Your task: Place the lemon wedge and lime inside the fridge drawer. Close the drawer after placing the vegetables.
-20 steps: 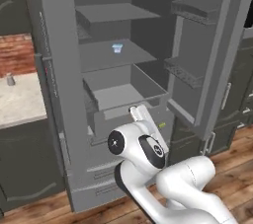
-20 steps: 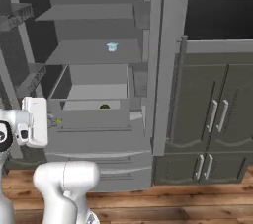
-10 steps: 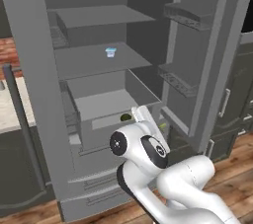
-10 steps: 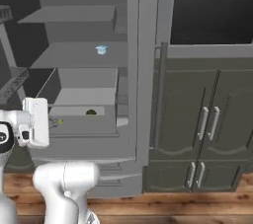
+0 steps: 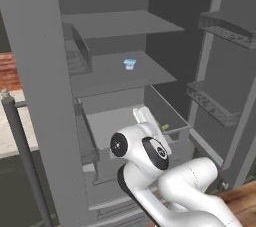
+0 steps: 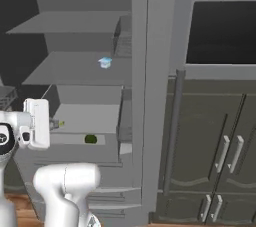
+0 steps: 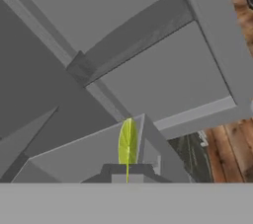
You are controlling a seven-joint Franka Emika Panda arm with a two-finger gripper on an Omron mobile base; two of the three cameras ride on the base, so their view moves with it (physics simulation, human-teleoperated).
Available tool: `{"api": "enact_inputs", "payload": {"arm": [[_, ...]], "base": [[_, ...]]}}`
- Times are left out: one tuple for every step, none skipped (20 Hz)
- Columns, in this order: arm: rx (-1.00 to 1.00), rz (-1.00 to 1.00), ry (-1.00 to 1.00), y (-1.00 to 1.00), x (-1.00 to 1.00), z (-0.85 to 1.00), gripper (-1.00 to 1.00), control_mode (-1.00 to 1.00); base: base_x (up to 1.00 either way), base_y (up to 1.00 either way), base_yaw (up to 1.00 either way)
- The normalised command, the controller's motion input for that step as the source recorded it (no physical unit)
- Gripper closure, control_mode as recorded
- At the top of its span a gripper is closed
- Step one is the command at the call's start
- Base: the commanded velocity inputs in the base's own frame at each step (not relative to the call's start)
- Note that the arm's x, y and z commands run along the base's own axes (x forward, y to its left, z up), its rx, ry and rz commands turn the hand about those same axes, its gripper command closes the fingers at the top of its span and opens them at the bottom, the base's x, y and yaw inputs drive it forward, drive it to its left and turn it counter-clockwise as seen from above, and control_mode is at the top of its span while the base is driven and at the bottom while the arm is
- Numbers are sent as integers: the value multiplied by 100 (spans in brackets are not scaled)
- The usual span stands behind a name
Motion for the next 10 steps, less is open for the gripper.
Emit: {"api": "enact_inputs", "payload": {"arm": [[0, 0, 0, 0, 0, 0, 100, 100], [0, 0, 0, 0, 0, 0, 100, 100], [0, 0, 0, 0, 0, 0, 100, 100], [0, 0, 0, 0, 0, 0, 100, 100], [0, 0, 0, 0, 0, 0, 100, 100], [0, 0, 0, 0, 0, 0, 100, 100], [0, 0, 0, 0, 0, 0, 100, 100], [0, 0, 0, 0, 0, 0, 100, 100], [0, 0, 0, 0, 0, 0, 100, 100], [0, 0, 0, 0, 0, 0, 100, 100]], "base": [[30, 0, 11], [37, 0, 11], [43, 0, 11], [48, 0, 11], [31, 0, 9], [29, 0, 9], [34, 0, 9], [31, -3, 8], [33, -2, 8], [37, 0, 8]]}}
